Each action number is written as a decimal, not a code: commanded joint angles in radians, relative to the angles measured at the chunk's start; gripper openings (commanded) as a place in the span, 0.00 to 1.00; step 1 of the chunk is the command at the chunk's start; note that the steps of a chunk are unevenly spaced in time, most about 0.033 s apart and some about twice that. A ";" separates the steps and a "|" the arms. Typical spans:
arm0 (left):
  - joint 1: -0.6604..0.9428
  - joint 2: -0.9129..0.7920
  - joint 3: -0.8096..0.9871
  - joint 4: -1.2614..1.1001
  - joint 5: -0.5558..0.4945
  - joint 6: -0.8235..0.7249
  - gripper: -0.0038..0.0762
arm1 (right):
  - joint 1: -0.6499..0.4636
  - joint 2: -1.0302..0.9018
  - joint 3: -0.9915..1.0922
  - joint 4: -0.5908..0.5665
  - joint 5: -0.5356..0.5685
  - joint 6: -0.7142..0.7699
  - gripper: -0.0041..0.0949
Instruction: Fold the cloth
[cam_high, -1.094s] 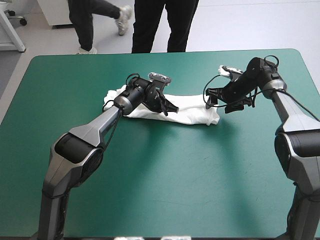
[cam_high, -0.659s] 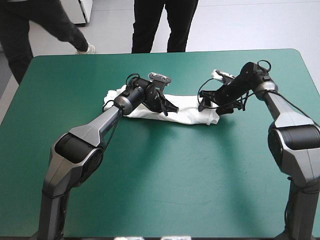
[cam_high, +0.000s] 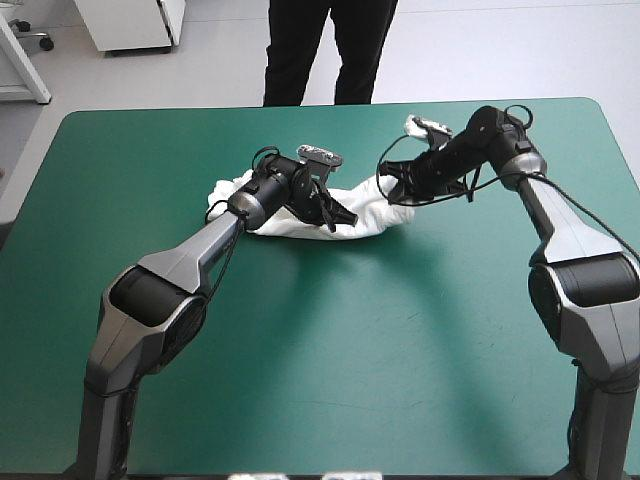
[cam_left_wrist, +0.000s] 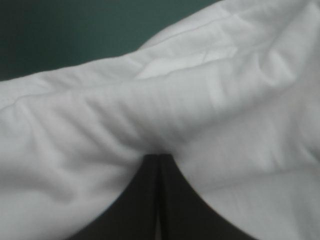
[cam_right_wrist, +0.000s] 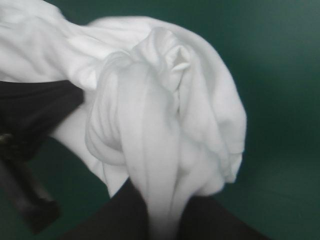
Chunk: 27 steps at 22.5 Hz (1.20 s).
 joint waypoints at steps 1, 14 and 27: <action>-0.007 -0.053 -0.025 -0.017 0.004 -0.005 0.04 | 0.012 -0.093 -0.121 0.070 0.016 -0.007 0.02; -0.005 -0.105 -0.025 0.014 0.091 -0.005 0.04 | 0.077 -0.093 -0.286 0.036 0.064 0.007 0.02; -0.005 -0.782 0.225 0.211 0.416 -0.007 0.04 | 0.174 -0.093 -0.286 -0.006 -0.025 0.000 0.03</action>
